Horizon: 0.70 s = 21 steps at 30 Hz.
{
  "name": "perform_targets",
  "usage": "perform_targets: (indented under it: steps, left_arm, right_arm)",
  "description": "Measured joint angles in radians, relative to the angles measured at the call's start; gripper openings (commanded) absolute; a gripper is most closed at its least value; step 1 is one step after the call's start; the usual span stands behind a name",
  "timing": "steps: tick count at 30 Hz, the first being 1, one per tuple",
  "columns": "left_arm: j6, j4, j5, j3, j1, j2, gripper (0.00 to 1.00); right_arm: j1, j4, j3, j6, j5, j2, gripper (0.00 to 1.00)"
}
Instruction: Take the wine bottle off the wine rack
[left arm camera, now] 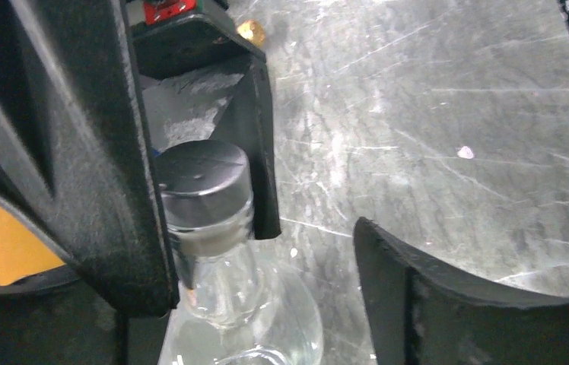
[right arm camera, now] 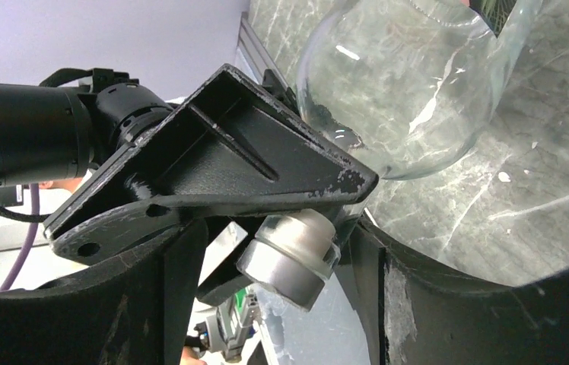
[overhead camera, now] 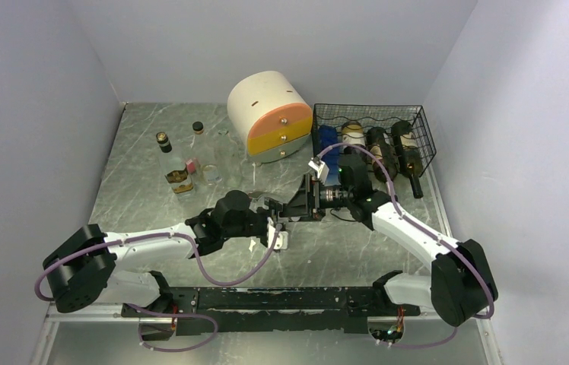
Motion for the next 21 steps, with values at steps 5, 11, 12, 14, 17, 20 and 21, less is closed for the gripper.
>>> perform_targets:
  steps: [5,11,12,14,17,20,21]
  left_arm:
    - [-0.002,0.016,-0.058,0.004,0.0,-0.003,0.4]
    - [-0.032,0.002,-0.138,0.005,0.001,-0.029,0.07]
    - [-0.033,0.002,-0.15,0.005,0.001,-0.032,0.07]
    - [-0.04,0.0,-0.163,0.003,0.0,-0.04,0.07]
    - [-0.066,-0.005,-0.185,0.003,-0.001,-0.054,0.07]
    - [-0.113,-0.006,-0.227,0.003,0.0,-0.072,0.07]
    - [-0.139,-0.006,-0.253,0.003,0.001,-0.081,0.07]
  right_arm:
    - [0.0,-0.002,0.004,0.0,-0.011,-0.006,0.72]
    - [-0.002,-0.102,0.084,-0.057,0.038,-0.012,0.83]
    - [-0.004,-0.133,0.11,-0.071,0.059,-0.014,0.87]
    - [-0.024,-0.193,0.182,-0.108,0.127,-0.034,0.97]
    - [-0.102,-0.273,0.28,-0.16,0.222,-0.092,1.0]
    - [-0.237,-0.319,0.361,-0.206,0.298,-0.155,1.0]
    - [-0.272,-0.327,0.377,-0.217,0.315,-0.171,1.0]
